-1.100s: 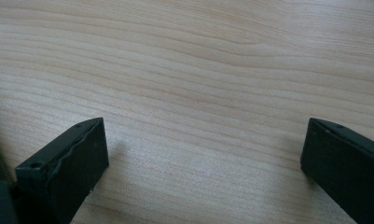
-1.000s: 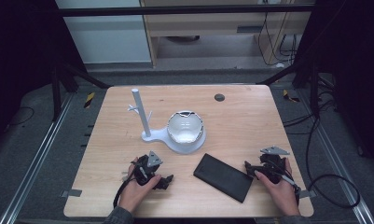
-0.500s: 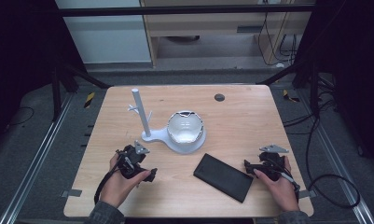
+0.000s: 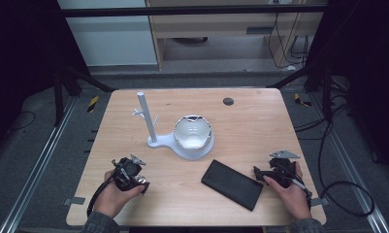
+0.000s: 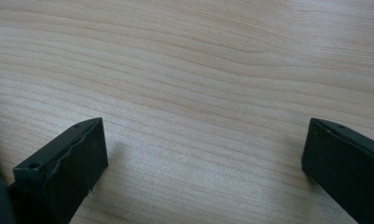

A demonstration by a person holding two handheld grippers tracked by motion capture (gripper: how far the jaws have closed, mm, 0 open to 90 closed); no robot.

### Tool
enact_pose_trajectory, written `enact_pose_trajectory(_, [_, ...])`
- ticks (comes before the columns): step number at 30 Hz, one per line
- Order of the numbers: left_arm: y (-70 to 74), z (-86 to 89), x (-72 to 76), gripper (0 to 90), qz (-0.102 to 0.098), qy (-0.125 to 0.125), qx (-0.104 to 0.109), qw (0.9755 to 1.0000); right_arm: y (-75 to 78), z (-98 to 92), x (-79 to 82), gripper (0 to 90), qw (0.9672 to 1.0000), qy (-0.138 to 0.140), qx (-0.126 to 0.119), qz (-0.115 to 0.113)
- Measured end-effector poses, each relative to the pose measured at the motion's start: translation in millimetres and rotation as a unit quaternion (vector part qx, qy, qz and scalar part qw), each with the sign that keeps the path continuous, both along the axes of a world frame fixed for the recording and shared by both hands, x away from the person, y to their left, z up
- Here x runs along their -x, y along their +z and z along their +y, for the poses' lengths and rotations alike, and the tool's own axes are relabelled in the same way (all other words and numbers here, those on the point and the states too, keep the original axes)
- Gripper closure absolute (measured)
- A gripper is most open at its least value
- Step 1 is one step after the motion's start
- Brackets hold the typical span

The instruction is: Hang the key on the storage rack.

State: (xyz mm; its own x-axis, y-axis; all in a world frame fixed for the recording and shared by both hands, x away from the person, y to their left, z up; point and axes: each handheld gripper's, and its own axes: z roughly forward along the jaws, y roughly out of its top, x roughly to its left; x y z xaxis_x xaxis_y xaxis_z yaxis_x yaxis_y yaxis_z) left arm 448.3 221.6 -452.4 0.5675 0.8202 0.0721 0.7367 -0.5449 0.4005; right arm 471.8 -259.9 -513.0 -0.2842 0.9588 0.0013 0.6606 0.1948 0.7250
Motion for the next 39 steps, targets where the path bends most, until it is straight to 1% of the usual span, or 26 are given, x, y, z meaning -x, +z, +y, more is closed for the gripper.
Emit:
enact_pose_trajectory(1, [-2.2, 1.2, -2.4, 38.2, 0.005, 0.002, -0.01, 0.9999, 0.0, 0.0, 0.0, 0.5, 1.0, 0.0, 0.0, 0.0])
enact_pose_trajectory(2, [-2.2, 1.2, -2.4, 38.5, 0.005, 0.002, -0.01, 0.9999, 0.0, 0.0, 0.0, 0.5, 1.0, 0.0, 0.0, 0.0])
enact_pose_trajectory(4, [-4.5, 2.5, -2.9, 39.8, 0.016, 0.0, -0.007, 0.9999, 0.0, 0.0, 0.0, 0.5, 1.0, 0.0, 0.0, 0.0])
enact_pose_trajectory(12, [-9.3, 2.5, -4.0, 40.5, 0.023, -0.001, -0.013, 0.9996, 0.0, 0.0, -0.1, 0.4, 1.0, 0.001, 0.0, 0.0])
enact_pose_trajectory(18, [-13.9, 7.4, -6.8, 40.3, 0.028, 0.004, -0.01, 0.9995, 0.1, 0.1, 0.0, 0.5, 1.0, 0.0, 0.0, 0.001])
enact_pose_trajectory(24, [-15.0, 7.1, -8.7, 39.5, 0.028, 0.0, -0.009, 0.9996, 0.1, 0.1, 0.0, 0.6, 1.0, 0.003, 0.002, 0.001])
enact_pose_trajectory(26, [-15.4, 8.6, -9.8, 40.0, 0.031, 0.001, -0.001, 0.9995, 0.0, 0.2, 0.0, 0.6, 1.0, 0.003, 0.002, 0.0])
enact_pose_trajectory(29, [-15.5, 9.0, -9.3, 41.7, 0.032, -0.001, 0.004, 0.9995, 0.0, 0.3, 0.1, 0.6, 1.0, 0.003, 0.002, 0.0])
enact_pose_trajectory(31, [-15.1, 8.5, -7.9, 47.9, 0.032, -0.005, 0.005, 0.9995, 0.0, 0.4, 0.1, 0.6, 1.0, 0.003, 0.002, 0.0])
enact_pose_trajectory(32, [-14.9, 8.2, -7.3, 47.9, 0.033, -0.007, 0.005, 0.9994, 0.0, 0.4, 0.1, 0.6, 1.0, 0.003, 0.002, 0.0])
enact_pose_trajectory(34, [-13.7, 8.9, -5.8, 58.0, 0.035, -0.019, 0.008, 0.9992, 0.0, 0.5, 0.2, 0.7, 1.0, 0.003, 0.002, 0.0])
enact_pose_trajectory(36, [-13.4, 9.3, -4.8, 63.8, 0.038, -0.018, 0.014, 0.999, 0.0, 0.4, 0.1, 0.7, 1.0, 0.003, 0.002, 0.0])
enact_pose_trajectory(37, [-13.4, 9.3, -4.8, 66.8, 0.038, -0.018, 0.014, 0.999, 0.0, 0.4, 0.1, 0.7, 1.0, 0.003, 0.002, 0.0])
enact_pose_trajectory(38, [-13.2, 9.2, -4.4, 66.8, 0.038, -0.02, 0.016, 0.9989, 0.0, 0.5, 0.1, 0.7, 1.0, 0.004, 0.002, 0.0])
enact_pose_trajectory(39, [-12.9, 8.7, -4.1, 72.2, 0.039, -0.026, 0.015, 0.9988, 0.0, 0.6, 0.1, 0.7, 1.0, 0.004, 0.002, 0.0])
